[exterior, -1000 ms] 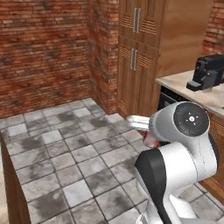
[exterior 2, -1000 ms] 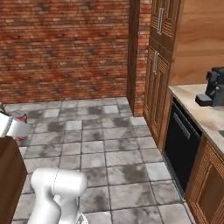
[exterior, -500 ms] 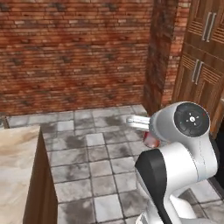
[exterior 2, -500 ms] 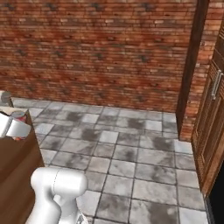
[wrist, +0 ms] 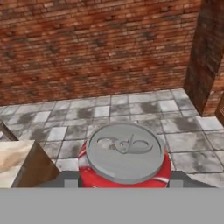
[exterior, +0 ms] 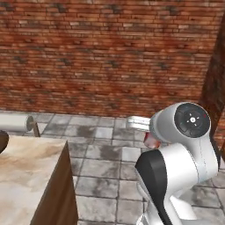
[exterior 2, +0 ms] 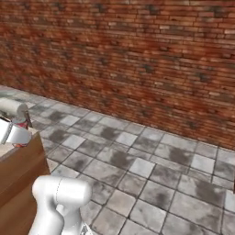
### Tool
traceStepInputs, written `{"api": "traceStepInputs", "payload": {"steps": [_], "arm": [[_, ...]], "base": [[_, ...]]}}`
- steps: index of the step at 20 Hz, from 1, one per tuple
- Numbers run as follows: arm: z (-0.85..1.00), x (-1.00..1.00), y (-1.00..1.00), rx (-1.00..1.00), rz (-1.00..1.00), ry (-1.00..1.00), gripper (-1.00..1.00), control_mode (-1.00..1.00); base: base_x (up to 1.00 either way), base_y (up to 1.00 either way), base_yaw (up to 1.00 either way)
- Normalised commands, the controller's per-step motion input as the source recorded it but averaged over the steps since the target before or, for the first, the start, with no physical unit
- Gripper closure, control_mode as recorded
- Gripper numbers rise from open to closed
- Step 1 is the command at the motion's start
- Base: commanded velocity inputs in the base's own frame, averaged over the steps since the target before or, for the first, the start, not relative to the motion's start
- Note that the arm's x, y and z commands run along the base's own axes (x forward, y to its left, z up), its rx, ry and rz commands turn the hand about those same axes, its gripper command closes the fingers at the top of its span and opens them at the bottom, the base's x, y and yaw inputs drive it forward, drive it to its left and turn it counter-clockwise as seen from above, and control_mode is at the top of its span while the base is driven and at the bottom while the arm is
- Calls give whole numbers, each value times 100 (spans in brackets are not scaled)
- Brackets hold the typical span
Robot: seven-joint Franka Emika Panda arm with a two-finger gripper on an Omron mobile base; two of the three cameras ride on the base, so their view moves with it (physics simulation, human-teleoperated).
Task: Open the fridge, grab two sodas, and place both sodas inside the bowl with ice on the dining counter.
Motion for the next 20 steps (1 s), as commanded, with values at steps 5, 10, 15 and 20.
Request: {"api": "traceStepInputs", "payload": {"steps": [5,10,15,20], "arm": [[0,0,0,0,0,0,100,100],[0,0,0,0,0,0,100,100],[0,0,0,0,0,0,100,100],[0,0,0,0,0,0,100,100]], "base": [[80,-39,48],[70,-52,45],[65,-53,45],[60,-49,45]]}}
